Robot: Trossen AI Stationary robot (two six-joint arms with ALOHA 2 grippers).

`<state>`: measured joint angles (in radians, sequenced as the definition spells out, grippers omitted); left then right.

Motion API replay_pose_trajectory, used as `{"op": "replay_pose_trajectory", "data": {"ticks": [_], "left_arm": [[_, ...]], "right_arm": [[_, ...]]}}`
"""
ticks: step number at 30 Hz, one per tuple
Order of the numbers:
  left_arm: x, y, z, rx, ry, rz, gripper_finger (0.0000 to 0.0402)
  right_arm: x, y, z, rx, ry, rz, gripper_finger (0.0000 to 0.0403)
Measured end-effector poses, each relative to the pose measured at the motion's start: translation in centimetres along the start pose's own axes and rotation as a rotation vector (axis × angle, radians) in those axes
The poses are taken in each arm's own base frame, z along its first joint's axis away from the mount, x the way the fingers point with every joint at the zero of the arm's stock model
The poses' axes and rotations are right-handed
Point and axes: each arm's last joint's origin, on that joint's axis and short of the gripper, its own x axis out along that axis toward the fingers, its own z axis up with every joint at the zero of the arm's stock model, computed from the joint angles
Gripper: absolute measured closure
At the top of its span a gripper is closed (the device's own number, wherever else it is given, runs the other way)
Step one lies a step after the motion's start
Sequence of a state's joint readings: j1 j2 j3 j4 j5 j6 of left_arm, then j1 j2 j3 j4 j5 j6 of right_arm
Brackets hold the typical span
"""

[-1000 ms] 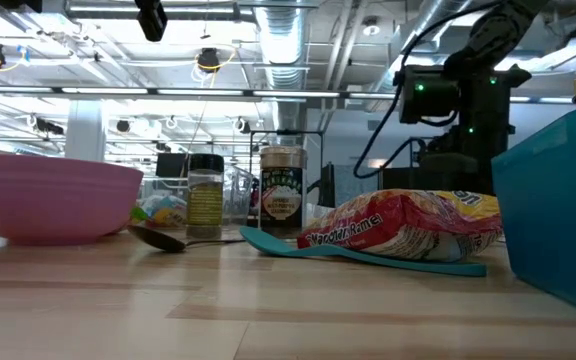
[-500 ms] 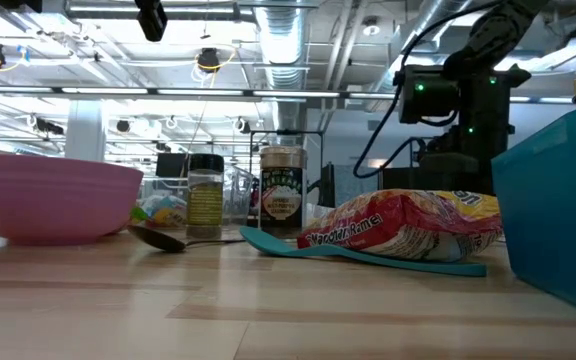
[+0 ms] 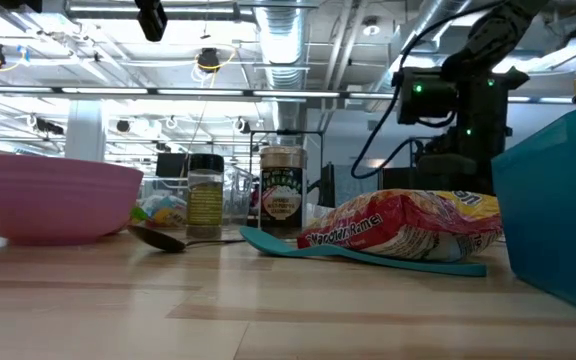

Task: Pick & Place Food Item
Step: Put the right black spoon into the green bin

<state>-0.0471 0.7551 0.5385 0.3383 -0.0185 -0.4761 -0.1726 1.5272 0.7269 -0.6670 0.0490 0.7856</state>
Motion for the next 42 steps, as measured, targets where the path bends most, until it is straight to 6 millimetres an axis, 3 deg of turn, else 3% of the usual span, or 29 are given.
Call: {"op": "replay_pose_trajectory", "data": {"ticks": [11, 25, 30, 42], "left_arm": [[0.0, 0.0, 0.0, 0.000, -0.001, -0.001, 0.0296], [0.0, 0.0, 0.0, 0.000, -0.001, -0.001, 0.0296], [0.0, 0.0, 0.0, 0.000, -0.002, -0.001, 0.0296], [0.0, 0.0, 0.0, 0.000, -0.002, -0.001, 0.0296]], "right_arm": [[0.8, 0.0, -0.1, -0.003, 0.024, -0.025, 0.0333], [0.9, -0.1, -0.2, -0.003, 0.026, -0.027, 0.0393], [0.9, -0.1, -0.2, -0.003, 0.026, -0.027, 0.0395], [-1.2, 1.3, 1.3, -0.040, 0.013, -0.015, 0.0398]]}}
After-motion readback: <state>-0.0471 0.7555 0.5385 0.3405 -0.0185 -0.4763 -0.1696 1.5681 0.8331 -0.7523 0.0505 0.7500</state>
